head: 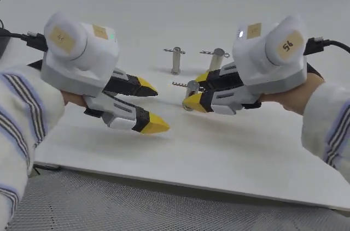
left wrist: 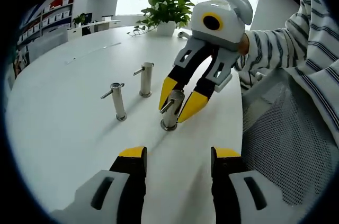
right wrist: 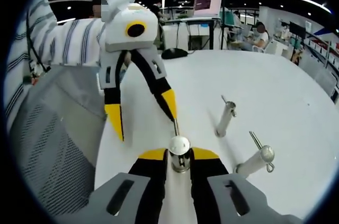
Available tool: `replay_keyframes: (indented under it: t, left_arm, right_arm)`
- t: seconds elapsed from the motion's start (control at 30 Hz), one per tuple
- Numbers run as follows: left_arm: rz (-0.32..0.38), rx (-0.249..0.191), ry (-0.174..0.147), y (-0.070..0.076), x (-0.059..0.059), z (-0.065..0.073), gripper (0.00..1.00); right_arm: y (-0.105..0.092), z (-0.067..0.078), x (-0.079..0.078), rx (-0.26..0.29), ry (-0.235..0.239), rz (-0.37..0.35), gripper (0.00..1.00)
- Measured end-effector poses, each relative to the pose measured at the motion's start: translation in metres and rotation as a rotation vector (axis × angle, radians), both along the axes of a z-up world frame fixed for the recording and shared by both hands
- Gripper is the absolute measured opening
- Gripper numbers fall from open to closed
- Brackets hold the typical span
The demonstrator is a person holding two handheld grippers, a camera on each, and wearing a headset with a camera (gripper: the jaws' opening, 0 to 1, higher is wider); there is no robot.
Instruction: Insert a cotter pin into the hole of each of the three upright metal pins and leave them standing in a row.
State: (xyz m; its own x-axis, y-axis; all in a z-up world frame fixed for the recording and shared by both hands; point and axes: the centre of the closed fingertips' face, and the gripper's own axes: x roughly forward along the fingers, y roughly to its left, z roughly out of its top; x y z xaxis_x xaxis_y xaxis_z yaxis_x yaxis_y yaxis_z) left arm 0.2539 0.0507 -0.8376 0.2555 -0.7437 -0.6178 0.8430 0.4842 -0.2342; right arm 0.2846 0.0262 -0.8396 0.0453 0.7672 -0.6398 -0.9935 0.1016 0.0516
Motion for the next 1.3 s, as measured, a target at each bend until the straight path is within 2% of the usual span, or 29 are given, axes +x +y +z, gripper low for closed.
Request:
replay_keyframes:
  t: [0.07, 0.13, 0.23, 0.37, 0.4, 0.43, 0.53, 0.6, 0.77, 0.9, 1.03, 1.1, 1.17, 1.3]
  left_arm:
    - [0.012, 0.000, 0.003, 0.002, -0.002, 0.002, 0.53]
    - [0.019, 0.007, -0.017, 0.005, -0.001, 0.003, 0.58]
    - [0.029, 0.010, -0.028, 0.007, -0.002, 0.006, 0.66]
    - [0.043, 0.028, -0.071, 0.010, 0.000, 0.011, 0.78]
    - [0.054, 0.027, -0.091, 0.011, 0.003, 0.014, 0.81]
    - [0.080, 0.020, -0.123, 0.013, 0.009, 0.018, 0.82]
    - [0.112, 0.012, -0.125, 0.017, 0.010, 0.023, 0.84]
    - [0.112, 0.024, -0.132, 0.019, 0.008, 0.024, 0.87]
    - [0.105, 0.050, -0.123, 0.021, 0.003, 0.020, 0.99]
    - [0.120, 0.054, -0.123, 0.022, 0.000, 0.022, 0.99]
    - [0.122, 0.067, -0.101, 0.025, -0.005, 0.021, 0.99]
    - [0.119, 0.086, -0.106, 0.026, -0.006, 0.020, 0.99]
    - [0.121, 0.086, -0.104, 0.027, -0.007, 0.020, 0.99]
    - [0.143, 0.096, -0.139, 0.029, -0.004, 0.028, 0.99]
  right_arm:
    - [0.000, -0.002, -0.001, 0.005, 0.002, -0.001, 0.17]
    - [0.000, -0.003, 0.000, 0.012, 0.004, -0.003, 0.17]
    - [0.000, -0.003, -0.001, 0.021, -0.004, 0.000, 0.16]
    - [0.001, -0.002, -0.001, 0.028, -0.012, 0.003, 0.16]
    - [0.001, -0.001, -0.001, 0.030, -0.013, 0.001, 0.16]
    - [0.001, -0.001, -0.001, 0.032, -0.010, -0.005, 0.16]
    - [0.001, -0.001, -0.001, 0.034, -0.009, -0.017, 0.15]
    - [0.001, 0.000, -0.001, 0.034, -0.014, -0.023, 0.15]
    - [0.001, -0.001, 0.001, 0.032, -0.034, -0.031, 0.14]
    - [0.000, -0.001, 0.002, 0.025, -0.042, -0.045, 0.14]
    - [0.000, -0.001, 0.002, 0.023, -0.051, -0.050, 0.13]
    - [-0.001, -0.001, 0.003, 0.022, -0.053, -0.054, 0.13]
    - [-0.002, -0.001, 0.003, 0.020, -0.055, -0.058, 0.13]
    - [-0.008, -0.001, 0.005, 0.018, -0.054, -0.071, 0.13]
